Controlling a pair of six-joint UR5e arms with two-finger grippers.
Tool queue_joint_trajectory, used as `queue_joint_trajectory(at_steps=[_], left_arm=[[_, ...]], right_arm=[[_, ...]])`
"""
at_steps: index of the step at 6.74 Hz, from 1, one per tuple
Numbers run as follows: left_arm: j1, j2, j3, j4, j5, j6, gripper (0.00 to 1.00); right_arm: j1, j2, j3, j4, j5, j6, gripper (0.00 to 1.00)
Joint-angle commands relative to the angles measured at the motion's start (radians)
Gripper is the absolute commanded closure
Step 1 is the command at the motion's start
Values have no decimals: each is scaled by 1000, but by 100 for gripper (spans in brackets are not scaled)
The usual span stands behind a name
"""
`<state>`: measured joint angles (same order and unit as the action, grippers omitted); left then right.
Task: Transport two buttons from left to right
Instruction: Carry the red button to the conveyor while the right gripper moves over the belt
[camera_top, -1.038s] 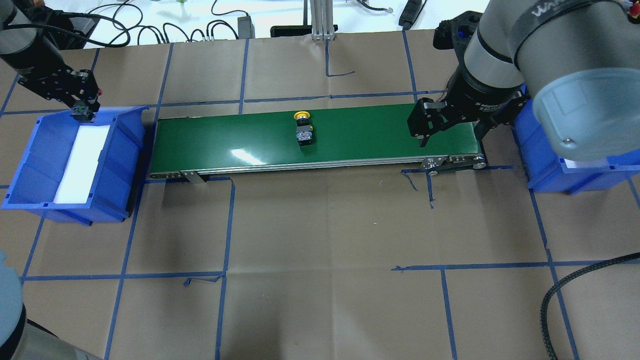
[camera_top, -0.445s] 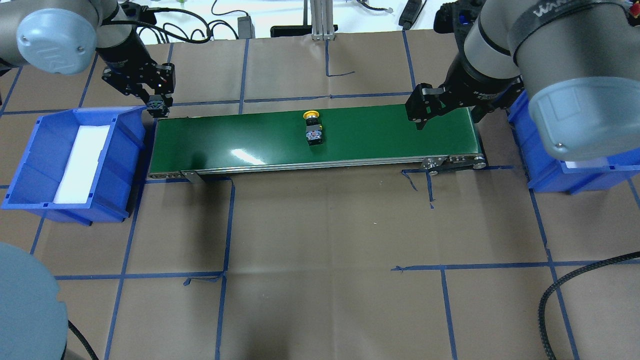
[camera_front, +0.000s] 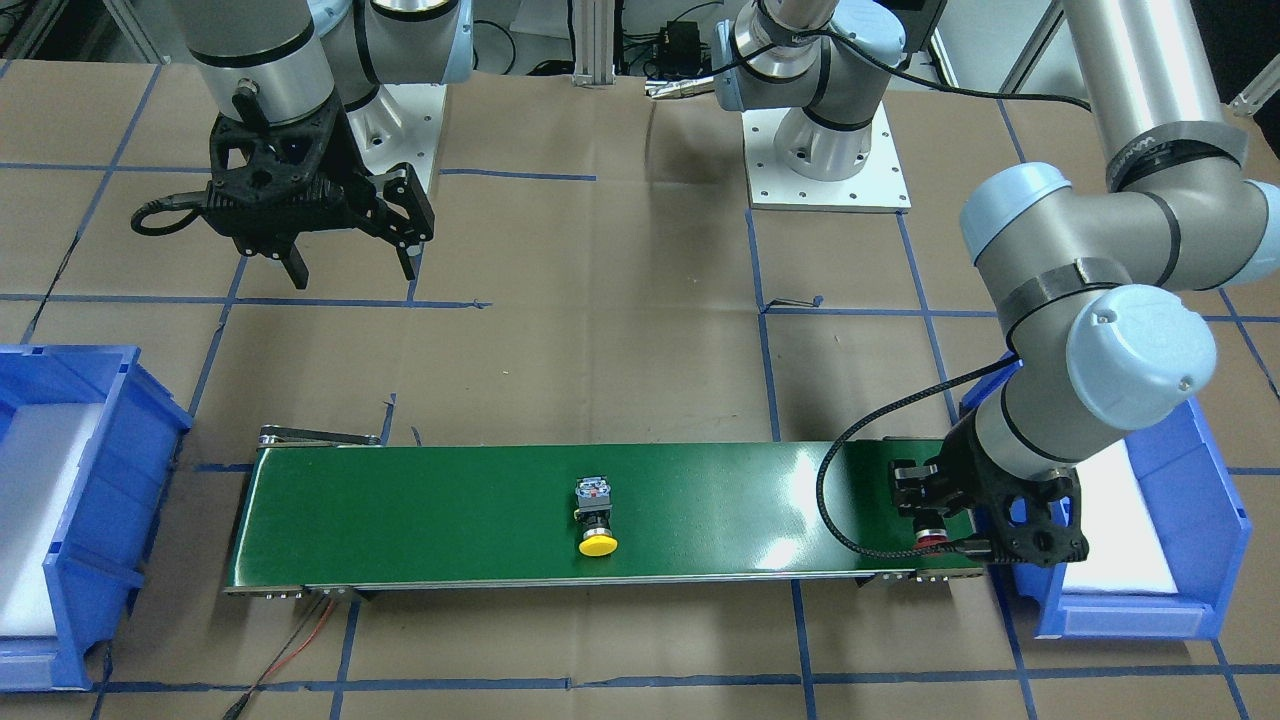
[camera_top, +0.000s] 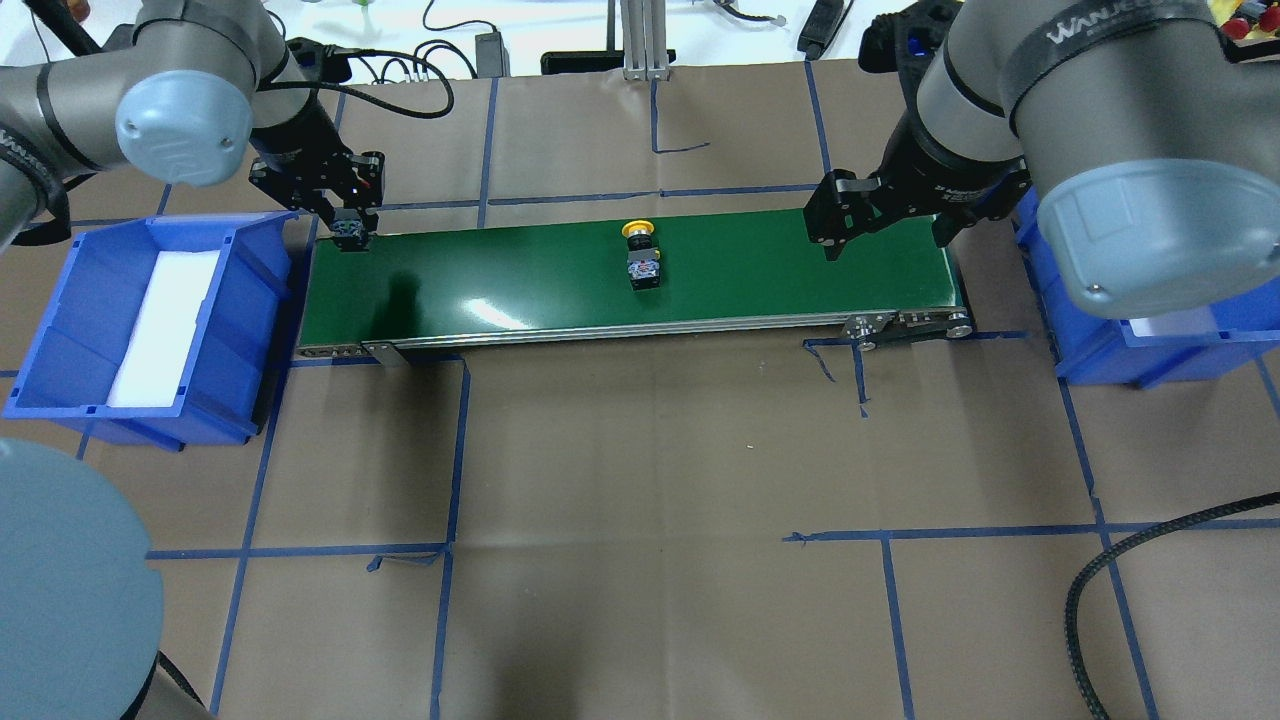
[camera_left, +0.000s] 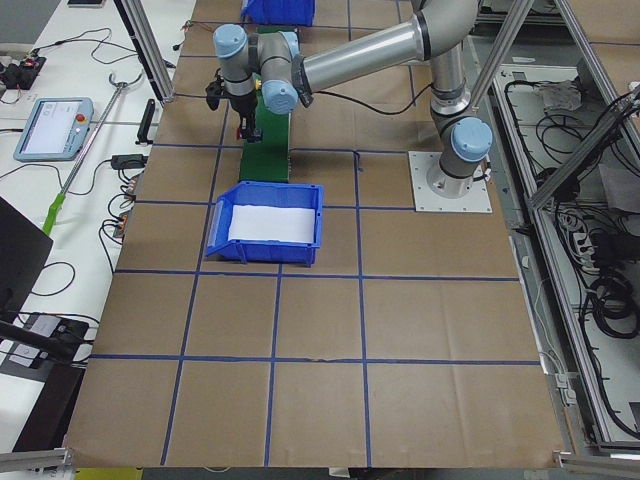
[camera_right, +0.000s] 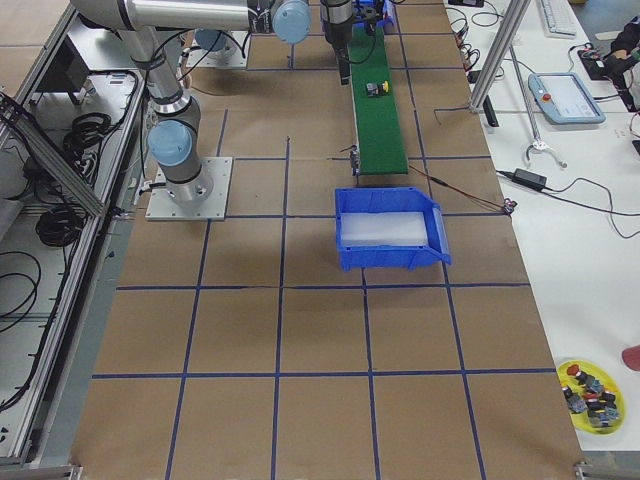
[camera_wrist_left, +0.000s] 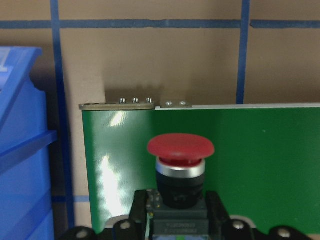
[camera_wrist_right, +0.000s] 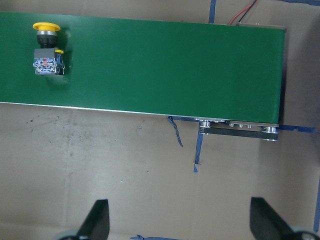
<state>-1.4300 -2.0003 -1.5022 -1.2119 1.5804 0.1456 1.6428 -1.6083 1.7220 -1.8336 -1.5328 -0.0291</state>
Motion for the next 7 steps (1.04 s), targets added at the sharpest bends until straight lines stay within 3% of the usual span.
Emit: queue_joint_trajectory(at_steps=[1,4,7], left_arm=[[5,-14,-102,159,1,9,95],[14,-8,-173,193,3,-9,95],[14,18,-193,192,3,-31,94]], right_arm=[[2,31,5,-49,2,0,0],[5,96,4,-49,-4,9,0],[11,152,-2,-188,5,101,0]])
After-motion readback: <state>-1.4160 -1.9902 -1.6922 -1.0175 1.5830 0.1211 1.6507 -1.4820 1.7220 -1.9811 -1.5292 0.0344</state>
